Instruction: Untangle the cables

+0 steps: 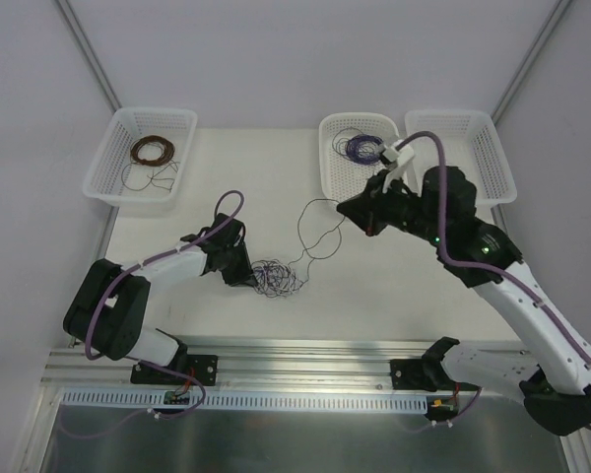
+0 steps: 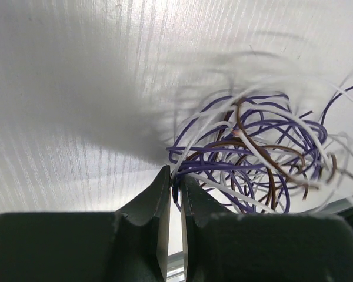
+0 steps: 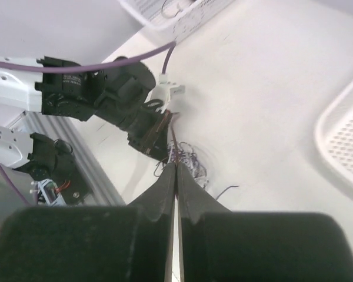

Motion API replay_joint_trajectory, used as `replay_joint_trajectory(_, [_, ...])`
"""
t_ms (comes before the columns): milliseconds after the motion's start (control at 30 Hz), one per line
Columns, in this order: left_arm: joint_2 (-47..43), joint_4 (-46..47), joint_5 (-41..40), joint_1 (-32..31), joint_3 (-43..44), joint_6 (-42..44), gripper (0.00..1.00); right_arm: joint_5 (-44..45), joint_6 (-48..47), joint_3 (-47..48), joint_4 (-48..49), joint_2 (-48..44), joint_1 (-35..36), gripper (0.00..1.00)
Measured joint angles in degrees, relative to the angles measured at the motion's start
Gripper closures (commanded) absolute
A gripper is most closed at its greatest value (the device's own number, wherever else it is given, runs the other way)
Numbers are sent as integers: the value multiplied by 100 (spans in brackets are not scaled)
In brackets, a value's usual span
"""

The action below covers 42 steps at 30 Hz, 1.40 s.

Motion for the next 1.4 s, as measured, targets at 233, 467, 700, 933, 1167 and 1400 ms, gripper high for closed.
replay_joint_trajectory(233, [94,-50,-39,0,122,33,96,184,-203,629,-577,-896,-404,99])
replay_joint_trajectory(467, [105,-74,-146,0,258,35,95,402,-315,778,-809,-1403,-415,99])
replay_joint_trajectory(700, [107,-103,-162,0,284,33,95,664,-557,1408,-905,-1650,-415,99])
replay_joint_trajectory(933, [127,-177,-214,0,365,35,95,1276,-907,1836,-796,-2041,-415,99])
replay_joint_trajectory(1167, [175,-225,-286,0,446,33,95,1665,-1073,1864,-704,-2081,-415,99])
replay_joint_trajectory(1400, [175,-302,-343,0,511,55,94,1919,-1250,1840,-684,-2103,-415,99])
